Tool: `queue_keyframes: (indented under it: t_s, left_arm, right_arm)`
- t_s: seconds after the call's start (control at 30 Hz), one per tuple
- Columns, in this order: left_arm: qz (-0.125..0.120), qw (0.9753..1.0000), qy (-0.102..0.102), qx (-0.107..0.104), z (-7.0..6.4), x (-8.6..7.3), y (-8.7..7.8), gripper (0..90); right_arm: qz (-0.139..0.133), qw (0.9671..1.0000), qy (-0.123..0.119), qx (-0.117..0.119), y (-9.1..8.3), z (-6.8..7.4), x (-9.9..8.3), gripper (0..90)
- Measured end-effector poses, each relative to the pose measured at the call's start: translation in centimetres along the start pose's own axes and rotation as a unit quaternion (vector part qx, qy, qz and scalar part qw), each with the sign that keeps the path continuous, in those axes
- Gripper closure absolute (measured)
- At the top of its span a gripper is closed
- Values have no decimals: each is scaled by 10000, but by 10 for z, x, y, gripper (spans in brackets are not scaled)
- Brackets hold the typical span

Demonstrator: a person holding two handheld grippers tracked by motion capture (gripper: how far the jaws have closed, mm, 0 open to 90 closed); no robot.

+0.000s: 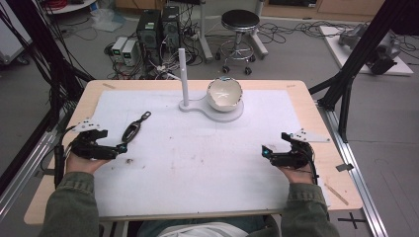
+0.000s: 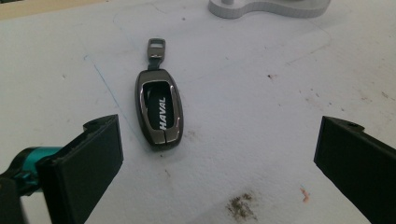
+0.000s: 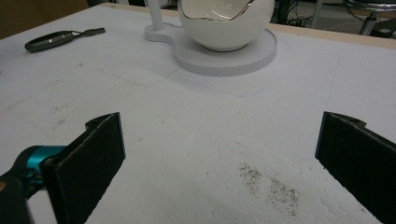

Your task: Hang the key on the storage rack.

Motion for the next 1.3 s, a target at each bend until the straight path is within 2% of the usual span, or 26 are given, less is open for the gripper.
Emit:
queue_keyframes:
  t_s: [0.17, 0.3, 0.43, 0.7, 0.83, 0.9, 1.03, 1.13, 1.2, 1.3]
  left_arm:
    - [178, 9997, -156, 52, 9, 1, 6, 18]
    - [263, 9995, -150, 83, 11, 5, 9, 18]
    - [444, 9987, -58, 233, 14, 11, 13, 17]
    - [643, 9976, 5, 258, 18, 24, 23, 18]
    - [365, 9991, -29, 205, 15, 31, 23, 18]
    - [434, 9988, 57, 234, 15, 34, 23, 18]
    - [569, 9981, 95, 226, 16, 44, 27, 19]
    - [693, 9971, 231, 195, 15, 54, 33, 19]
    - [840, 9956, 371, 205, 15, 58, 38, 23]
    - [1011, 9941, 368, 150, 19, 62, 47, 32]
  right_arm:
    - [10, 10000, 13, -13, 0, 0, 0, 5]
    - [-1, 10000, -4, -25, 1, 0, 0, 4]
    - [60, 9999, 20, -80, 1, -1, -1, 5]
    - [110, 9999, 75, -105, 0, -2, -1, 5]
    - [71, 9999, 51, -121, 1, -3, -1, 5]
    - [78, 9999, 54, -115, 1, -3, -1, 4]
    - [95, 9999, 53, -110, 1, -3, -1, 5]
    - [85, 9999, 50, -117, 1, -3, -1, 5]
    - [80, 9999, 60, -121, 1, -3, -1, 5]
    - [90, 9999, 55, -116, 1, -3, -1, 5]
Point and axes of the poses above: each handheld gripper's, and its own axes: y roughly forward along the jaws, x roughly out of its top, z roughly to its left, the point moved 2 cm from there along y, roughly forward along the jaws, and after that the axes turned 10 degrees about -x, right-handed, at the moved point
